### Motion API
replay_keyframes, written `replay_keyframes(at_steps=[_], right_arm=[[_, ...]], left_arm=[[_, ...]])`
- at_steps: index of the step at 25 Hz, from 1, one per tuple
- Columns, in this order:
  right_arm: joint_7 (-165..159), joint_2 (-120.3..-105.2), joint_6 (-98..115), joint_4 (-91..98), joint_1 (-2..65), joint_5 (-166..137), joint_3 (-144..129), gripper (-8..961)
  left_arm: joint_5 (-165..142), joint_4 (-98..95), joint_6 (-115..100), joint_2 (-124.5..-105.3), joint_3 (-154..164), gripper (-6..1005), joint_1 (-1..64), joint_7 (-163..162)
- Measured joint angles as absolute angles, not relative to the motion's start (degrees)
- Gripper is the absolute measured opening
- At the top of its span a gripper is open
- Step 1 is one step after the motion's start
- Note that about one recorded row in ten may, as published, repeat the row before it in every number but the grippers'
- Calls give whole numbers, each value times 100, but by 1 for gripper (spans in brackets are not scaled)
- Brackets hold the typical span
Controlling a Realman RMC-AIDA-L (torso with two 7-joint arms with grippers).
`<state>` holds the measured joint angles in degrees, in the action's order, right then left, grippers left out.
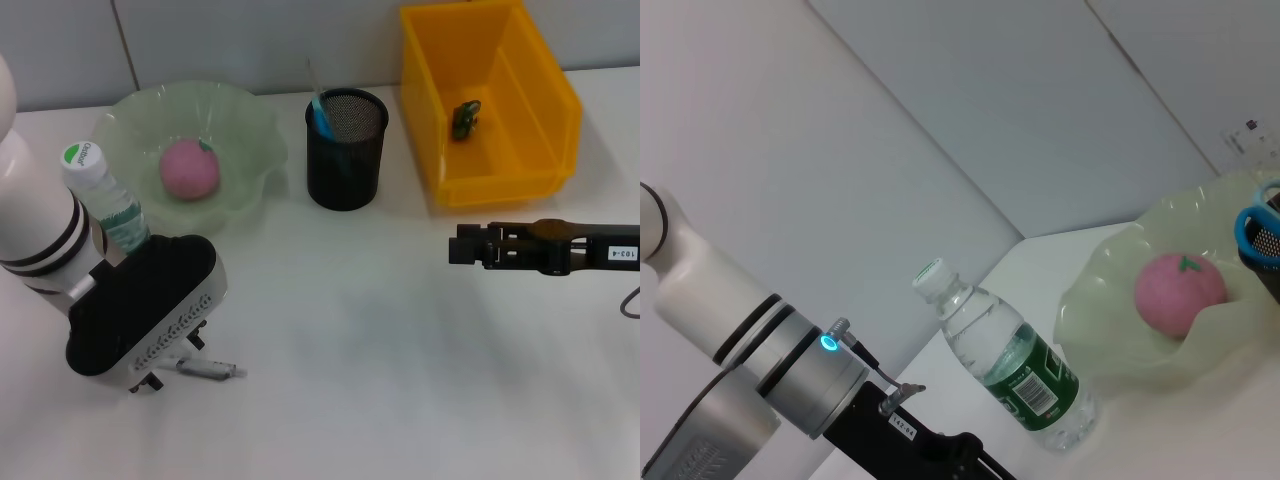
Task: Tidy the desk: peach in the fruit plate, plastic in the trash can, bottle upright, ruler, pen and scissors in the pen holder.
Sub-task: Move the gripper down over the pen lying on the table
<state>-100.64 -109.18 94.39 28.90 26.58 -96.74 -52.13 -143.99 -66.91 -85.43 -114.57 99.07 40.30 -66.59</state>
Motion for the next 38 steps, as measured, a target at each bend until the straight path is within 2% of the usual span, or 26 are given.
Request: replay_keyframes(at_steps=[12, 21, 38], right_arm=[[-10064, -10932, 9581, 2912, 2703, -9686, -5211, 757], [-10064, -10933, 9635, 2923, 2677, -9712, -5223, 758], [-10019, -10870, 9722, 2927, 2649, -9719, -5231, 757]], left_arm=[[-14633, -6677, -8597, -11592, 9915, 584, 4155, -7679], [-15112, -6793, -8628, -11834, 9748, 584, 4101, -8608], [-15233, -7418, -8955, -11882, 10000, 554, 3843, -9768]])
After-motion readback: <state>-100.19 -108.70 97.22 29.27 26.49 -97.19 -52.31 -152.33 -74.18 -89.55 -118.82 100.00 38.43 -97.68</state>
